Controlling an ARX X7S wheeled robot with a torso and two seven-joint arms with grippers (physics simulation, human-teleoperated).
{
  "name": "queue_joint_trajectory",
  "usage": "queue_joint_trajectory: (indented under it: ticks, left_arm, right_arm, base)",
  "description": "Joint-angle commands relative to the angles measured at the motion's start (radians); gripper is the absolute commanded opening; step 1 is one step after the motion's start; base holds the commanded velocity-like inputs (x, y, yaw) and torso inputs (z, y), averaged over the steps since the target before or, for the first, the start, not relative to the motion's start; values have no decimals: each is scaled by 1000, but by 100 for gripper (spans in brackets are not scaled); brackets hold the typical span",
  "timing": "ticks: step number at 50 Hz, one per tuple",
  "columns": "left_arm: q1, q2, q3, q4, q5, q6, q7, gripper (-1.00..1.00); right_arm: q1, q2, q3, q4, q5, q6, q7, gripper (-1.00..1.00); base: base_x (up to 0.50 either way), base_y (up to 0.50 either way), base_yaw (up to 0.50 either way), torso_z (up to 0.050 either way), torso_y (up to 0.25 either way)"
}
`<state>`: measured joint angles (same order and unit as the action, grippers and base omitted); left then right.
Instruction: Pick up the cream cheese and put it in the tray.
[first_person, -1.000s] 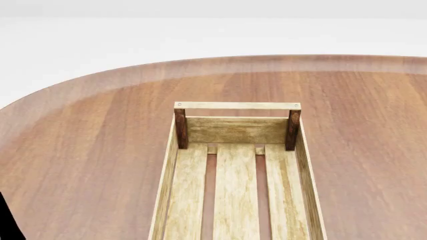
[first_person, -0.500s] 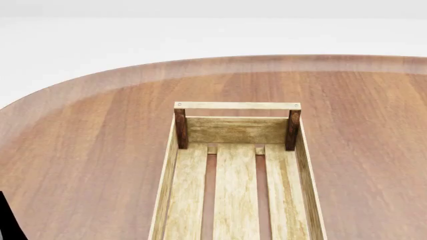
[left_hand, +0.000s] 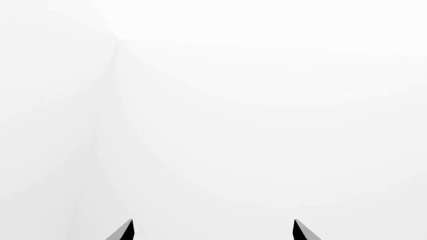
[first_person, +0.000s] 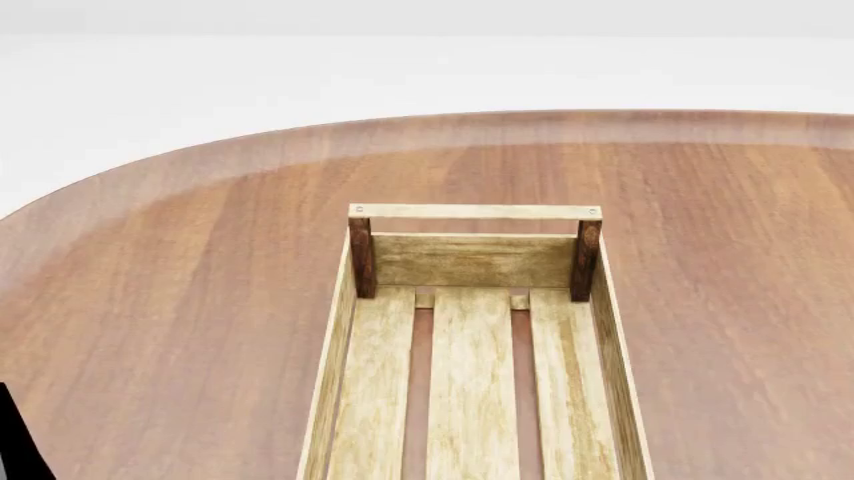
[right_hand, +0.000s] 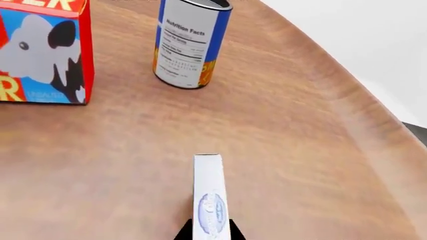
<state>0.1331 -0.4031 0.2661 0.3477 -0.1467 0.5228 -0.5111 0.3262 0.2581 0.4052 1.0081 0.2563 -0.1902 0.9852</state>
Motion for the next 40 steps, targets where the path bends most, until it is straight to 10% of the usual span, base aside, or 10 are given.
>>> queue_joint_trajectory:
  ticks: [1,40]
  left_arm:
    - [1,-2,1,-3,0,3,-2,100]
    - [-1,-8,1,-11,-8,8,-11,100]
  right_arm:
    - [-3,-2,14,13,29,-8,-48,-100]
    - [-278,-48,-112,-897,10,254,-17,-100]
  base:
    - [0,0,0,0,0]
    - [0,0,0,0,0]
